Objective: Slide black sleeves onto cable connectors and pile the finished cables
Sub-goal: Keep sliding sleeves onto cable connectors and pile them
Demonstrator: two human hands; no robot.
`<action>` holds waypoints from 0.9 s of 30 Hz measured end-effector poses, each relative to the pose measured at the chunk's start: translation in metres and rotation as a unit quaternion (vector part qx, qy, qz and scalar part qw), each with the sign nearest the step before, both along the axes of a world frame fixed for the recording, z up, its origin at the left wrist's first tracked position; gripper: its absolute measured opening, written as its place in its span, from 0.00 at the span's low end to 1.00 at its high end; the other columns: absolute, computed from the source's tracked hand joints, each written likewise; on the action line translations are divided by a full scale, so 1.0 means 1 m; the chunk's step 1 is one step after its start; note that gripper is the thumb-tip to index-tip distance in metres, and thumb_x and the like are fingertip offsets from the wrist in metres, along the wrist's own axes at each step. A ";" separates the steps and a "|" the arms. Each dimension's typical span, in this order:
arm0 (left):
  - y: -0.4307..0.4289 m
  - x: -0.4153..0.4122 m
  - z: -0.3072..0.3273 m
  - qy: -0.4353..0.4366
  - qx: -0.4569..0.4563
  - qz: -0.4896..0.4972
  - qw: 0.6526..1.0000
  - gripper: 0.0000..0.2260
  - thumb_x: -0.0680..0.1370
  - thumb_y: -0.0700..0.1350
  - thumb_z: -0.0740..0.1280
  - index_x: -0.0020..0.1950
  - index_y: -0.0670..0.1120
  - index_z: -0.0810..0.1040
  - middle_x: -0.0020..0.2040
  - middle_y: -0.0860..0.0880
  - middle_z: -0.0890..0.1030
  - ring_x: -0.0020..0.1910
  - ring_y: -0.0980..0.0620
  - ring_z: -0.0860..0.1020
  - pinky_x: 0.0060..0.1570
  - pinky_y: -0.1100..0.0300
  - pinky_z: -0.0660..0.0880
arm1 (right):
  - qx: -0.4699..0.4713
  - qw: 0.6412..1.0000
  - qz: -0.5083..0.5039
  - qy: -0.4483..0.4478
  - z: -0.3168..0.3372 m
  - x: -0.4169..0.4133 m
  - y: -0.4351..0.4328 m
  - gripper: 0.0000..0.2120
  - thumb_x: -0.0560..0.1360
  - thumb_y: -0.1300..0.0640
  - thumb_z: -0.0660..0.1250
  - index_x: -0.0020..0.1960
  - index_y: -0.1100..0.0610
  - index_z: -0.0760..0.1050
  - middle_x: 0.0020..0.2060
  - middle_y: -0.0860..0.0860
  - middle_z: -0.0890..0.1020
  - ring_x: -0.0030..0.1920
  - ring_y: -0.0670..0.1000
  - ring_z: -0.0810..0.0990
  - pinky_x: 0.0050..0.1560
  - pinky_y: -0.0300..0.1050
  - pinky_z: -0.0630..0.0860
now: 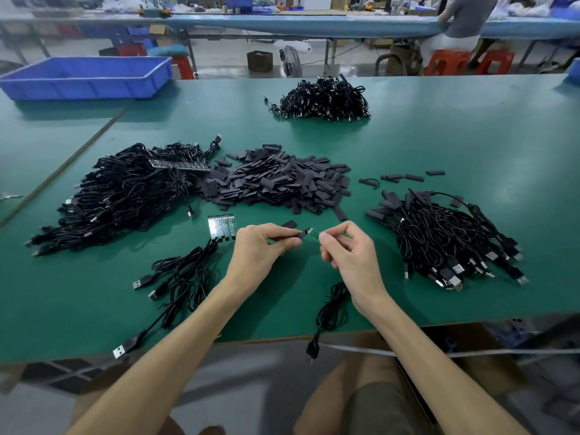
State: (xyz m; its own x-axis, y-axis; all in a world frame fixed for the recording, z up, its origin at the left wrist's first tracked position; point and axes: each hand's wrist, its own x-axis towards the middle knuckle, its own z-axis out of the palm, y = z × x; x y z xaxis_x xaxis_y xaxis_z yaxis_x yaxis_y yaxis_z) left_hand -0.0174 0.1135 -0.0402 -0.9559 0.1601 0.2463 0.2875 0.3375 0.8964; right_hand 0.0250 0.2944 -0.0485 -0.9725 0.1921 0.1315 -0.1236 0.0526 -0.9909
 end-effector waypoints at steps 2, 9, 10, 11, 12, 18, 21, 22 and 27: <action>0.000 0.001 0.001 0.003 -0.002 0.001 1.000 0.07 0.72 0.42 0.78 0.50 0.47 0.89 0.40 0.55 0.86 0.36 0.60 0.81 0.42 0.69 0.75 | -0.002 1.000 0.000 -0.002 0.000 0.000 0.000 0.08 0.79 0.58 0.70 0.43 0.56 0.75 0.30 0.51 0.80 0.33 0.50 0.72 0.33 0.39 0.69; 0.000 0.003 0.003 0.021 -0.022 0.005 1.000 0.07 0.73 0.41 0.78 0.50 0.49 0.89 0.43 0.55 0.86 0.40 0.59 0.82 0.45 0.63 0.78 | -0.004 1.000 -0.004 -0.001 0.000 0.000 -0.001 0.08 0.79 0.58 0.71 0.42 0.56 0.76 0.29 0.50 0.80 0.31 0.46 0.74 0.33 0.35 0.69; 0.000 0.003 0.003 0.022 -0.023 0.004 0.999 0.08 0.73 0.41 0.78 0.50 0.49 0.89 0.44 0.55 0.86 0.41 0.59 0.82 0.46 0.60 0.79 | -0.004 1.000 -0.006 -0.001 0.000 0.000 -0.001 0.08 0.78 0.59 0.72 0.42 0.57 0.76 0.29 0.50 0.80 0.31 0.46 0.74 0.33 0.35 0.69; 0.000 0.003 0.003 0.023 -0.023 0.003 0.999 0.08 0.73 0.41 0.78 0.50 0.49 0.88 0.44 0.56 0.86 0.42 0.59 0.83 0.47 0.59 0.80 | -0.004 1.000 -0.008 0.000 0.000 -0.001 -0.001 0.08 0.78 0.59 0.72 0.42 0.57 0.77 0.28 0.50 0.80 0.31 0.46 0.74 0.33 0.35 0.69; -0.001 0.003 0.003 0.026 -0.025 0.002 0.999 0.08 0.72 0.41 0.78 0.50 0.49 0.88 0.45 0.56 0.86 0.44 0.59 0.83 0.48 0.57 0.80 | -0.004 1.000 -0.008 -0.001 0.000 -0.001 -0.001 0.07 0.78 0.60 0.72 0.42 0.58 0.77 0.28 0.50 0.80 0.31 0.46 0.74 0.33 0.35 0.69; 0.000 0.004 0.001 0.069 -0.048 -0.005 0.996 0.09 0.73 0.41 0.78 0.52 0.49 0.88 0.48 0.56 0.86 0.47 0.58 0.83 0.50 0.57 0.79 | -0.004 1.000 -0.004 -0.002 -0.001 0.000 0.001 0.06 0.78 0.62 0.71 0.42 0.61 0.78 0.28 0.50 0.80 0.30 0.46 0.74 0.31 0.34 0.69; 0.002 0.005 0.000 0.132 -0.095 -0.003 0.987 0.09 0.74 0.39 0.77 0.54 0.47 0.88 0.49 0.52 0.86 0.50 0.55 0.82 0.55 0.57 0.78 | 0.002 1.000 -0.001 0.001 -0.002 0.000 0.001 0.06 0.78 0.63 0.72 0.42 0.61 0.78 0.27 0.50 0.79 0.29 0.45 0.74 0.32 0.33 0.70; 0.002 0.006 0.000 0.157 -0.109 -0.003 0.981 0.09 0.74 0.39 0.76 0.54 0.46 0.88 0.49 0.51 0.86 0.51 0.53 0.81 0.56 0.56 0.78 | 0.001 1.000 -0.002 0.002 -0.002 0.000 0.001 0.06 0.78 0.63 0.72 0.42 0.62 0.78 0.27 0.50 0.79 0.29 0.45 0.74 0.33 0.32 0.70; 0.003 0.007 0.000 0.228 -0.163 -0.011 0.960 0.09 0.75 0.38 0.75 0.56 0.42 0.87 0.50 0.48 0.85 0.51 0.46 0.80 0.55 0.51 0.77 | -0.002 1.000 -0.001 -0.001 -0.002 0.000 0.003 0.06 0.78 0.63 0.72 0.43 0.62 0.78 0.27 0.50 0.80 0.29 0.44 0.75 0.33 0.32 0.70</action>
State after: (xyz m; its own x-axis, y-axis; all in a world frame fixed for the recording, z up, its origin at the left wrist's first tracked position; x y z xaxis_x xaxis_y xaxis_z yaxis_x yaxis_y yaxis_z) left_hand -0.0099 0.1169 -0.0405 -0.7563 0.3196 0.5708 0.6350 0.5682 0.5233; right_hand 0.0253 0.2973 -0.0508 -0.9724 0.1950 0.1280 -0.1209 0.0479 -0.9915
